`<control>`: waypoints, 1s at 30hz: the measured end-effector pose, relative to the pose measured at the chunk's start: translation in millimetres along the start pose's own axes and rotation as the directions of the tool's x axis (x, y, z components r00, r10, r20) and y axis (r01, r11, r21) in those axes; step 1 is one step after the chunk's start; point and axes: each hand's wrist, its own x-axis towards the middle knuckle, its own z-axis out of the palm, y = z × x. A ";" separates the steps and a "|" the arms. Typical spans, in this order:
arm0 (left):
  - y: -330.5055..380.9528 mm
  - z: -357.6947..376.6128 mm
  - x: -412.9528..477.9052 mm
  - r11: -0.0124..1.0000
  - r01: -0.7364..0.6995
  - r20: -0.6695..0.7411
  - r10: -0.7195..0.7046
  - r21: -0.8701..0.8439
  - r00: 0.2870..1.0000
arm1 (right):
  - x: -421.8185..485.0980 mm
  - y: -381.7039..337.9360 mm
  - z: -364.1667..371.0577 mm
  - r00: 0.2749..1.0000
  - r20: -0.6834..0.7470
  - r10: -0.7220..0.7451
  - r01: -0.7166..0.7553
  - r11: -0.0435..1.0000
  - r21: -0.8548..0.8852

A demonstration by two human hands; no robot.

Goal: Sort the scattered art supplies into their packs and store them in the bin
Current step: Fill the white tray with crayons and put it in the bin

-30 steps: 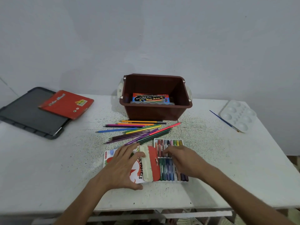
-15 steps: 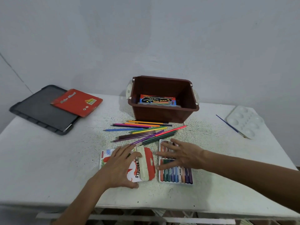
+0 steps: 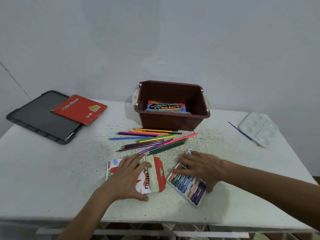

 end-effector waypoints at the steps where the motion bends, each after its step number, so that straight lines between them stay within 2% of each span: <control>1: 1.4 0.2 1.7 1.000 -0.005 0.001 0.005 0.000 1.000 | -3.3 1.3 3.4 0.999 0.013 0.030 -0.031 0.998 0.045; 7: 11.3 5.5 10.4 0.998 -0.055 0.008 0.055 0.006 0.998 | -23.2 6.2 28.5 0.973 0.014 0.230 -0.226 0.942 0.248; 13: 20.8 5.2 18.0 0.997 -0.080 0.038 0.080 -0.004 0.996 | -22.9 -6.2 35.2 0.938 -0.034 0.346 -0.313 0.882 0.352; 22: 19.6 -3.4 22.0 0.996 -0.078 0.131 0.073 0.038 0.989 | -27.9 -7.2 33.8 0.925 -0.103 0.365 -0.288 0.853 0.435; 30: 20.5 -7.3 26.3 0.998 -0.063 0.139 0.061 0.009 0.988 | -18.6 -15.2 12.7 0.959 -0.165 0.231 -0.149 0.904 0.401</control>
